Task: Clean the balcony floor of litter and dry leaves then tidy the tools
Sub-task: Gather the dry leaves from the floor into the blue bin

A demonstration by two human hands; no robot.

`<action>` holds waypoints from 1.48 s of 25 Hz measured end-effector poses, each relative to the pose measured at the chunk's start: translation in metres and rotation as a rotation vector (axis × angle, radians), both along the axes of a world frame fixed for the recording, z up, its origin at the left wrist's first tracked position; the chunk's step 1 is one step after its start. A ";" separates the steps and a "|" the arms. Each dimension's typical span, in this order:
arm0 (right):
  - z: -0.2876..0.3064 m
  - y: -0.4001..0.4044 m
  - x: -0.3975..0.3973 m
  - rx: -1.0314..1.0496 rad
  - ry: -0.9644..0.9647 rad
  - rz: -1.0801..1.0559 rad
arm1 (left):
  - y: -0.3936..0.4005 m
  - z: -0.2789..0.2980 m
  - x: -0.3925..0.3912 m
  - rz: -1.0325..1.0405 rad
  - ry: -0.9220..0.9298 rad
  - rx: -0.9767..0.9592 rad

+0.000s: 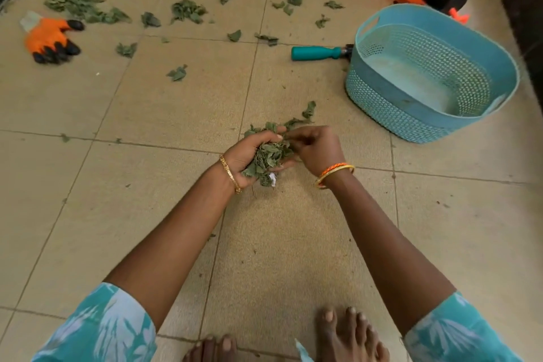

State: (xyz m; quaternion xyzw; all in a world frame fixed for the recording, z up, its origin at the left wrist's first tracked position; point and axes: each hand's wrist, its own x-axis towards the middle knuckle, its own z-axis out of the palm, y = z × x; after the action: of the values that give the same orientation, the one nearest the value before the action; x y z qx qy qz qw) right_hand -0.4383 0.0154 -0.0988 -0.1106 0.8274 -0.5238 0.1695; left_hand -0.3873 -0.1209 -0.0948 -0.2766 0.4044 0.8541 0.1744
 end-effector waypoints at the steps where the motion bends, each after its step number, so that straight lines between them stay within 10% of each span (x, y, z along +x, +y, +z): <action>1: -0.002 -0.004 0.005 -0.003 -0.002 0.018 | 0.001 -0.003 0.000 -0.028 -0.013 -0.047; 11: -0.041 -0.007 -0.035 0.465 0.463 0.517 | -0.022 -0.014 0.014 0.122 -0.145 -0.147; 17: -0.057 0.003 -0.010 0.309 0.729 0.289 | -0.025 -0.024 0.027 0.105 -0.116 -0.096; 24: -0.009 -0.011 0.012 -0.271 -0.072 -0.013 | -0.015 -0.018 0.018 -0.007 0.008 -0.064; 37: -0.038 -0.021 -0.043 0.514 0.272 0.268 | -0.032 -0.016 0.026 0.171 -0.147 -0.211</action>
State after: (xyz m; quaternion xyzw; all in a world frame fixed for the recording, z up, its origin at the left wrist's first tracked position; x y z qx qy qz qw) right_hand -0.4810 -0.0055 -0.1367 -0.2413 0.9258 -0.2511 0.1473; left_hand -0.3617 -0.1533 -0.1111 -0.3888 0.4530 0.7960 0.1001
